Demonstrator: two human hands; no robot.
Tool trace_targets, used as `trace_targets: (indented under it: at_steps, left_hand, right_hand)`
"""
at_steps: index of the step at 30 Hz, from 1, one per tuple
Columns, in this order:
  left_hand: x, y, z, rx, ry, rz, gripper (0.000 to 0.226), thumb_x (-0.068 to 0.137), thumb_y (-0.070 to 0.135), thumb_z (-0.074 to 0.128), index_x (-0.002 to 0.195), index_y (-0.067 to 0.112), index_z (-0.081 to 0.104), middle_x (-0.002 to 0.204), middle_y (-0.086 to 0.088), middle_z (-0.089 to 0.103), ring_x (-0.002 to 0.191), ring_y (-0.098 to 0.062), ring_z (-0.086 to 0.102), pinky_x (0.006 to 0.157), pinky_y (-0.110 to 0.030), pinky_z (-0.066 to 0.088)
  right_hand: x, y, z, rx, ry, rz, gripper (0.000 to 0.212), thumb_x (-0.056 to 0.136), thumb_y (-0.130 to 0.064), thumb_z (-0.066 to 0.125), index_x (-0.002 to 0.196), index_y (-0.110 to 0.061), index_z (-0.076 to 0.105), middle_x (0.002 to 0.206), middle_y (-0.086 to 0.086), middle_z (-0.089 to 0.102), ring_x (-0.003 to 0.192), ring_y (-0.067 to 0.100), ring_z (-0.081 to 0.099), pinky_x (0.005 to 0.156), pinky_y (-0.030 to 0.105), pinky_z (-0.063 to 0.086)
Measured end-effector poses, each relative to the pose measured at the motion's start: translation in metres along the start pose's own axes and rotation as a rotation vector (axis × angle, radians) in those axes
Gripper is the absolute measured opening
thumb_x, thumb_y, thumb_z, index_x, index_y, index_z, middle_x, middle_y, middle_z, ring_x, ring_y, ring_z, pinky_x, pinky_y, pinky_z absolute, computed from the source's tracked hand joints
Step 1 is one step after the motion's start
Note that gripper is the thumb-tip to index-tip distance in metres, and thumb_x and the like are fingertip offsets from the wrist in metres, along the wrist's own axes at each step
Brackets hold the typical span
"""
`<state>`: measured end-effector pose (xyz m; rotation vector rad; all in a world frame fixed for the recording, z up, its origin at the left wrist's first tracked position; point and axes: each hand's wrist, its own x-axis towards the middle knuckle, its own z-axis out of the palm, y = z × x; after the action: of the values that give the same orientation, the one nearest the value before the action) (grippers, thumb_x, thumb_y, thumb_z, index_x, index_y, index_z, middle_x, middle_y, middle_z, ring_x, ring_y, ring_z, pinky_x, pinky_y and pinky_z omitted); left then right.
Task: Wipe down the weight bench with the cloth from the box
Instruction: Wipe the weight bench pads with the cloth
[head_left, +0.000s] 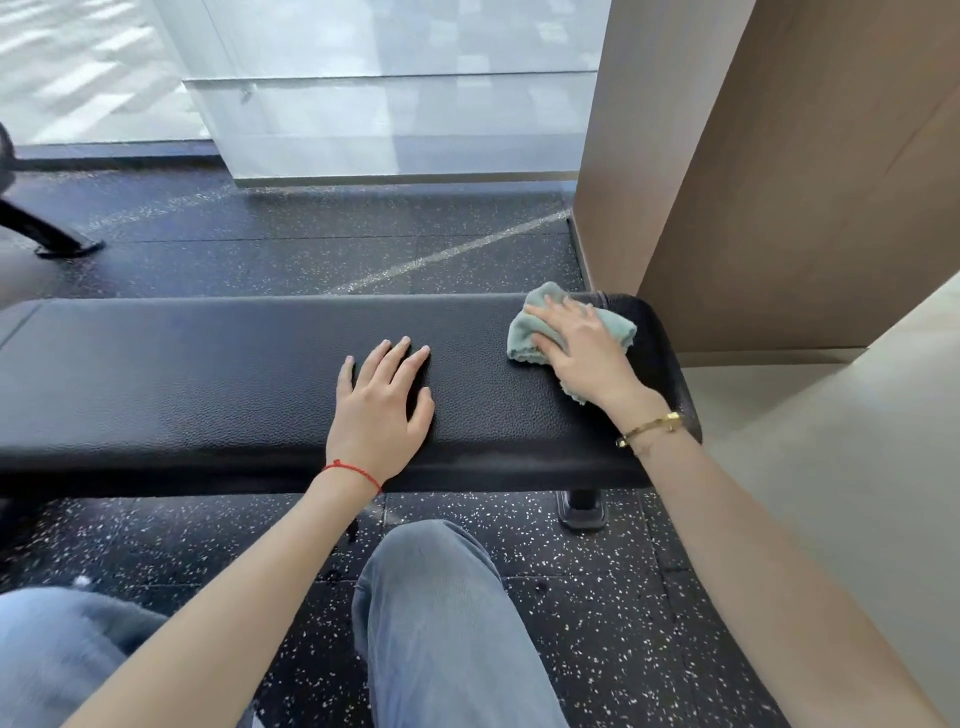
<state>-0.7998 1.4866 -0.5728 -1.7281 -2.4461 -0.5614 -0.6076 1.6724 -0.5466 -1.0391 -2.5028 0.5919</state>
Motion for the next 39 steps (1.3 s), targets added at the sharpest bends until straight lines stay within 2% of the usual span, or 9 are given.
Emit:
trace_targets:
  at_steps: [4,6,10,14,18,23,32,35,39]
  left_hand:
    - [0.0,-0.001,0.0,0.004,0.005,-0.007,0.056,0.094,0.044,0.029,0.145,0.027,0.045,0.153,0.001,0.042,0.145,-0.019,0.03,0.12,-0.051,0.017]
    - [0.0,-0.001,0.0,-0.003,0.014,-0.007,0.056,0.094,0.044,0.03,0.144,0.027,0.046,0.152,0.002,0.043,0.144,-0.019,0.032,0.12,-0.051,0.018]
    - [0.0,-0.002,0.001,-0.029,0.057,-0.005,0.053,0.093,0.042,0.032,0.14,0.025,0.051,0.149,0.002,0.047,0.142,-0.018,0.036,0.119,-0.05,0.021]
    - [0.0,-0.006,-0.001,-0.105,0.11,-0.024,0.05,0.093,0.038,0.034,0.131,0.019,0.059,0.142,0.001,0.055,0.137,-0.018,0.043,0.118,-0.046,0.025]
    - [-0.004,-0.018,-0.01,-0.108,0.226,-0.064,0.041,0.093,0.033,0.04,0.12,0.017,0.066,0.127,0.001,0.065,0.126,-0.018,0.053,0.113,-0.041,0.031]
    - [-0.026,-0.11,-0.053,-0.104,0.372,-0.134,0.033,0.092,0.023,0.046,0.115,0.015,0.068,0.121,-0.001,0.067,0.119,-0.02,0.057,0.107,-0.037,0.034]
    - [-0.04,-0.314,-0.111,-0.013,0.294,-0.281,0.041,0.09,0.018,0.052,0.13,0.01,0.059,0.135,-0.013,0.057,0.131,-0.032,0.045,0.113,-0.051,0.029]
    - [-0.038,-0.351,-0.115,-0.01,0.234,-0.302,0.042,0.093,0.017,0.053,0.135,0.01,0.056,0.142,-0.014,0.052,0.137,-0.033,0.04,0.116,-0.054,0.023]
    - [-0.036,-0.37,-0.11,-0.003,0.126,-0.294,0.054,0.09,0.032,0.036,0.139,0.014,0.053,0.148,-0.011,0.047,0.141,-0.031,0.035,0.118,-0.054,0.016]
  right_hand:
    - [-0.063,-0.023,0.007,0.08,-0.072,-0.236,0.046,0.096,-0.026,0.053,0.141,-0.03,0.044,0.155,-0.005,0.028,0.145,0.011,0.017,0.12,0.031,0.004]
    - [-0.067,-0.019,0.005,0.082,-0.1,-0.281,0.046,0.096,-0.029,0.052,0.141,-0.032,0.043,0.155,-0.009,0.027,0.145,0.007,0.016,0.12,0.029,0.004]
    - [-0.013,-0.011,0.011,-0.007,-0.051,-0.216,0.044,0.097,-0.032,0.049,0.141,-0.03,0.044,0.155,-0.002,0.031,0.146,0.018,0.02,0.12,0.034,0.006]
    - [0.027,-0.038,0.034,-0.036,-0.001,-0.083,0.045,0.096,-0.032,0.05,0.141,-0.025,0.045,0.154,0.006,0.032,0.145,0.022,0.021,0.12,0.037,0.006]
    - [0.003,-0.087,0.058,0.021,-0.042,-0.209,0.046,0.095,-0.031,0.053,0.14,-0.026,0.045,0.154,0.004,0.032,0.146,0.021,0.021,0.121,0.038,0.007]
    - [0.002,-0.13,0.085,0.03,-0.077,-0.26,0.045,0.096,-0.029,0.052,0.141,-0.026,0.044,0.154,0.003,0.031,0.146,0.019,0.018,0.121,0.036,0.005]
    - [0.067,-0.264,0.177,-0.041,-0.063,-0.207,0.042,0.097,-0.026,0.048,0.139,-0.022,0.046,0.154,0.009,0.032,0.146,0.025,0.019,0.12,0.042,0.005]
    - [0.043,-0.303,0.194,-0.021,-0.078,-0.271,0.042,0.098,-0.025,0.048,0.14,-0.023,0.046,0.154,0.005,0.031,0.146,0.023,0.018,0.121,0.039,0.004]
    - [0.019,-0.319,0.199,-0.001,-0.118,-0.333,0.043,0.098,-0.028,0.047,0.141,-0.029,0.043,0.155,-0.004,0.029,0.146,0.013,0.016,0.121,0.033,0.004]
